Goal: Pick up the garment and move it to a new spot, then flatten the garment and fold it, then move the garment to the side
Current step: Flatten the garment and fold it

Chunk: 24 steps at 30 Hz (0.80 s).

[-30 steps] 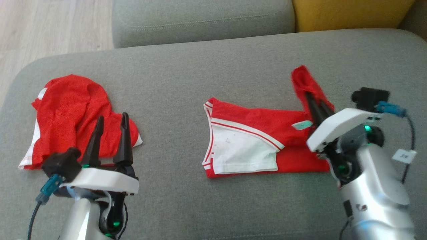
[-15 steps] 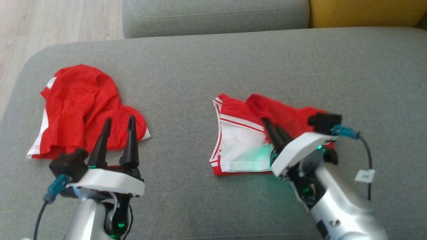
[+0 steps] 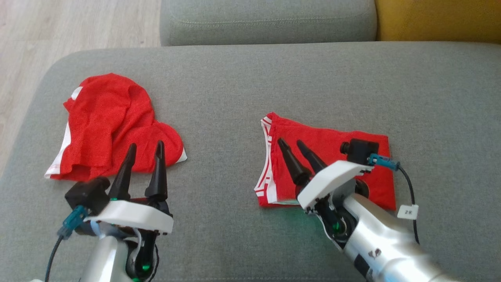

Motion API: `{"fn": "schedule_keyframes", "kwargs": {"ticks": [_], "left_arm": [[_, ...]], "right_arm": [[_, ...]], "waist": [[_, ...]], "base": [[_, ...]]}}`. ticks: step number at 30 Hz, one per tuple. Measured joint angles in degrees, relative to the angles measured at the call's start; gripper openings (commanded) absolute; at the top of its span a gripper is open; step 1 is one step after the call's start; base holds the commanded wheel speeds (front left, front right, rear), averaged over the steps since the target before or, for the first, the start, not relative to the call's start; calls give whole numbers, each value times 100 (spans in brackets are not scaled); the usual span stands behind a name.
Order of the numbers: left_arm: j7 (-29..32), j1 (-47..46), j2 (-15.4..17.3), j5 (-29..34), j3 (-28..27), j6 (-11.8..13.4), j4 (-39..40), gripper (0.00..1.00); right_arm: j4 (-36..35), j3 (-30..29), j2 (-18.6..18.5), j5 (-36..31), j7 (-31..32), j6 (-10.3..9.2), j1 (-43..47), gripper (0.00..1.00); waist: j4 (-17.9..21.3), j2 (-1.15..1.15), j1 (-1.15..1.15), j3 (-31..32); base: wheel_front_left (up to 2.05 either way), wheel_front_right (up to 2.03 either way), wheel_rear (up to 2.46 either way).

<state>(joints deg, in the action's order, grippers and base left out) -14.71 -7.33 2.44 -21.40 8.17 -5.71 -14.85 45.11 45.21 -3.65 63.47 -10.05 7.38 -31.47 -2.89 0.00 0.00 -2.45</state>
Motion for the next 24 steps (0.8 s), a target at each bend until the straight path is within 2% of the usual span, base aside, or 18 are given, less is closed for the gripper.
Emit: {"fn": "schedule_keyframes", "kwargs": {"ticks": [6,12,14,17,20,24], "left_arm": [[0,1,0,-3,-34,0,8,100],[0,3,0,-14,-75,21,104,100],[0,9,1,-42,-88,24,153,100],[0,21,0,-55,-71,46,166,100],[0,105,0,-74,-33,68,201,100],[0,278,0,-88,47,88,214,100]], "right_arm": [[423,476,-1,388,-282,0,-513,100],[1246,474,-1,-447,-414,0,-1054,100],[1427,135,-14,-989,-414,0,-1163,100],[1278,-413,-216,-1836,-415,0,-1172,100],[516,-1217,-700,-3072,-417,0,-828,100],[-405,-2097,-918,-4124,-417,0,96,100]], "waist": [[54,0,0,-45],[232,0,0,-15],[314,0,0,3],[425,0,0,47],[557,0,0,135],[656,0,0,210]], "base": [[0,0,0],[0,0,0],[0,0,0],[0,0,0],[0,0,0],[0,0,0]]}}
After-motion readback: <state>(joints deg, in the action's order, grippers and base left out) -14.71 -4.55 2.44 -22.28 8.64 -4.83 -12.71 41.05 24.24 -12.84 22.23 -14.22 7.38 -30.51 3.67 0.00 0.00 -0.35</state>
